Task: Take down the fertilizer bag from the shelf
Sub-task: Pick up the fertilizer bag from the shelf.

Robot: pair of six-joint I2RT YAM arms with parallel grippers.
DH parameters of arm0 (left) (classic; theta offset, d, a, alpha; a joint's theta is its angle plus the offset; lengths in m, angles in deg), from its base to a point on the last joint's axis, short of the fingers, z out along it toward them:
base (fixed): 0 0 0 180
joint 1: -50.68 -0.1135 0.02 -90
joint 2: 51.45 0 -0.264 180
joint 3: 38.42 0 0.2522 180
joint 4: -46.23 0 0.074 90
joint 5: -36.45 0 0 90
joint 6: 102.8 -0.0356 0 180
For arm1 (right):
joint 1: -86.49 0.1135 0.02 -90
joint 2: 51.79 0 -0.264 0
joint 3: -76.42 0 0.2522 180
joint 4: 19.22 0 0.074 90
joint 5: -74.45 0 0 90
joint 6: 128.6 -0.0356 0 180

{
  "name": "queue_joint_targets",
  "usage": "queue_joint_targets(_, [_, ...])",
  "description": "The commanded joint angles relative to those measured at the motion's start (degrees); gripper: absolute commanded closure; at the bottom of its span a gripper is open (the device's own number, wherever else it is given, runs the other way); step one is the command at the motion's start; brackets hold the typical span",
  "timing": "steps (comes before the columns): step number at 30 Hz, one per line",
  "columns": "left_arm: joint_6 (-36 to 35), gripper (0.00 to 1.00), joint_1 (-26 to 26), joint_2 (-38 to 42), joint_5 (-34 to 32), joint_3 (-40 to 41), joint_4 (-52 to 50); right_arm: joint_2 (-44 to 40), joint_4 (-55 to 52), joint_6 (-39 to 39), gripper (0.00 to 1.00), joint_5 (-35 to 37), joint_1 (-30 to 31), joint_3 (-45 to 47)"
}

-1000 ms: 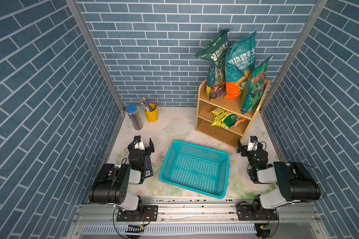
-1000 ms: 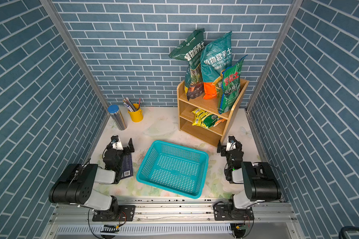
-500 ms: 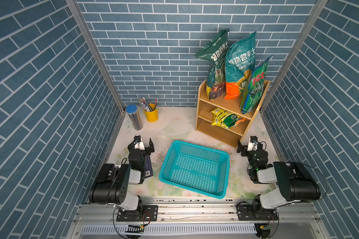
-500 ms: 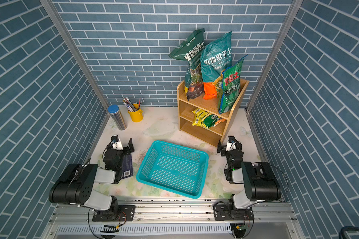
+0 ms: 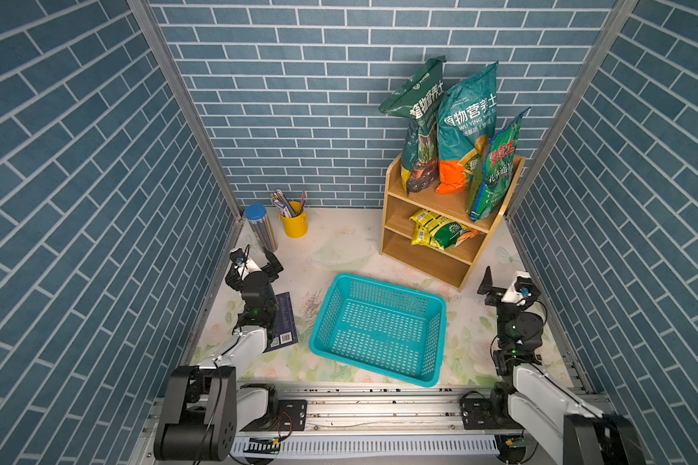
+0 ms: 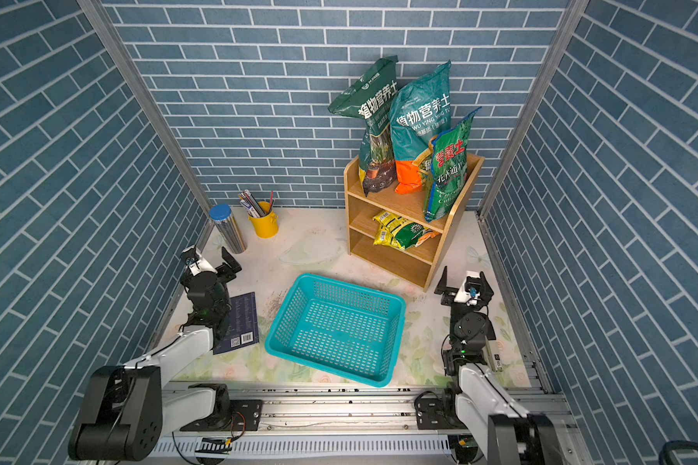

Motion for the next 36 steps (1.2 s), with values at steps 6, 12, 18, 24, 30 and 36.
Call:
queue_joint_targets(6, [3.9, 0.00, 0.0, -1.9, 9.4, -9.3, -16.6, -7.3, -26.7, -10.3, 0.00, 3.9, 0.3, -14.2])
queue_joint_targets(12, [0.4, 0.00, -0.2, 5.0, 15.4, -5.0, -7.9, -6.8, -48.1, -12.8, 0.00, 1.2, 0.2, -29.2])
queue_joint_targets(18, [-4.2, 0.00, -0.2, 2.1, 27.7, -12.6, -19.1, -10.0, -48.3, -9.9, 0.00, -16.5, 0.2, -29.3])
queue_joint_targets(24, [-4.8, 0.00, -0.2, 13.9, 25.4, -5.1, -13.8, -11.0, -43.8, -13.0, 0.00, -23.8, 0.2, -30.5])
queue_joint_targets(30, [-2.4, 0.00, -0.3, 20.0, 38.5, 5.3, 2.0, 2.6, -57.6, -12.6, 0.00, -29.4, 0.3, -53.2])
queue_joint_targets(36, [15.1, 0.00, -0.6, 12.5, 37.9, -17.0, -24.3, 9.8, -67.4, -10.8, 0.00, -27.3, 0.8, -71.6])
